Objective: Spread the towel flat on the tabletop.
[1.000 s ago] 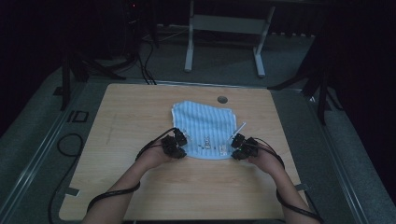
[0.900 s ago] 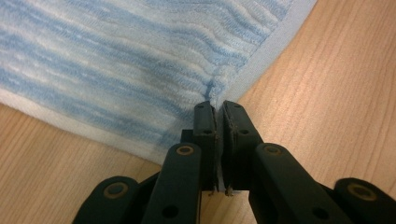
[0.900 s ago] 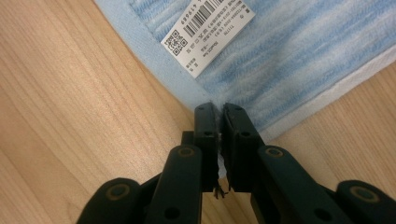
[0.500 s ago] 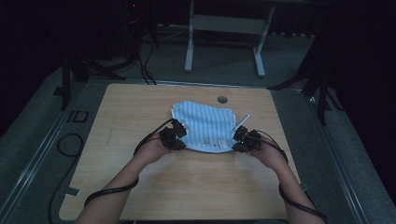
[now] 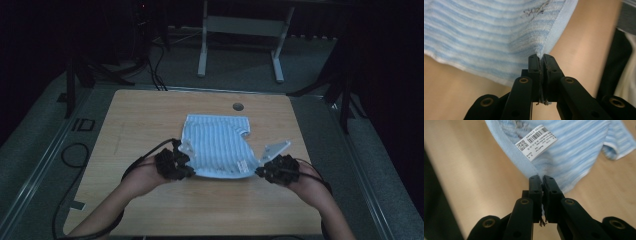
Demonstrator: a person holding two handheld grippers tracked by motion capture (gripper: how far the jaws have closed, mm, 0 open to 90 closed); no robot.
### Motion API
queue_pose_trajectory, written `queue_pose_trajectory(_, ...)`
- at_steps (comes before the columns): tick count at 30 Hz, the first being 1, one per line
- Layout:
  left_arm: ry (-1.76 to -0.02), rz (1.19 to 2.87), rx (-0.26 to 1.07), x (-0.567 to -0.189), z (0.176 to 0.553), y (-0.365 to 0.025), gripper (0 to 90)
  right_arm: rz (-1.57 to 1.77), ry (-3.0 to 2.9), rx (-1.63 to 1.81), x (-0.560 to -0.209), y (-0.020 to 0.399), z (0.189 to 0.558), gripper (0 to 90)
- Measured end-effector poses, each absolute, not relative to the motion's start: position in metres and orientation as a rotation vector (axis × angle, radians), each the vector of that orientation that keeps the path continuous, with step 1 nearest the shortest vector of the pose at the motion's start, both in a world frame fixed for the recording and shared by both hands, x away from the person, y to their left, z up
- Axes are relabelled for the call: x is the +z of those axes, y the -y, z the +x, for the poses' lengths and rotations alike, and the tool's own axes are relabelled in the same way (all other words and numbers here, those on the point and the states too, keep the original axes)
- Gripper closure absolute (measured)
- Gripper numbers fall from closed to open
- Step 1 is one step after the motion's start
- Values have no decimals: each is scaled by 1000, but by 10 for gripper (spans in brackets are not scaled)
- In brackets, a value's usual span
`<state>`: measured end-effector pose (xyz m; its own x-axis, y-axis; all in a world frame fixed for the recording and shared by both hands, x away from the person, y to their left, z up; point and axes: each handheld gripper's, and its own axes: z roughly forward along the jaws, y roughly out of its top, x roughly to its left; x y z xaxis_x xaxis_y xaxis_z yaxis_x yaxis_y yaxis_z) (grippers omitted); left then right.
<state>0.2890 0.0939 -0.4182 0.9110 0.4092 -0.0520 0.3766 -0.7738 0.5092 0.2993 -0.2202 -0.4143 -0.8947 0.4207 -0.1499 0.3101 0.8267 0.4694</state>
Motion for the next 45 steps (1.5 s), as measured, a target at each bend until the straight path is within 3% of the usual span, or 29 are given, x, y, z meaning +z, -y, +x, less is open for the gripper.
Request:
queue_pose_trajectory(5,-530,2554,-21,-443,259,-91,845,531,-2820,648,-434,224,264,856)
queue_pose_trajectory(9,-487,2577,-193,-476,231,-83,826,525,-2935,613,-465,229,235,850)
queue_pose_trajectory(12,-457,2607,-281,-488,222,-79,658,527,-3010,592,-480,234,226,737)
queue_pose_trajectory(14,-457,2620,-262,-488,224,-82,564,536,-3006,575,-483,238,227,686)
queue_pose_trajectory(18,-528,2605,-169,-485,246,-93,564,564,-2974,613,-476,246,240,702)
queue_pose_trajectory(24,-602,2591,-82,-485,271,-96,564,735,-2841,619,-468,250,295,773)
queue_pose_trajectory(26,-625,2600,8,-490,289,-92,566,704,-2850,602,-473,238,307,814)
queue_pose_trajectory(27,-662,2604,19,-497,303,-90,569,667,-2864,561,-485,225,318,757)
queue_pose_trajectory(34,-731,2628,-46,-523,327,-85,574,760,-2859,504,-515,211,349,756)
queue_pose_trajectory(45,-684,2608,-133,-526,302,-87,547,748,-2924,484,-521,220,321,703)
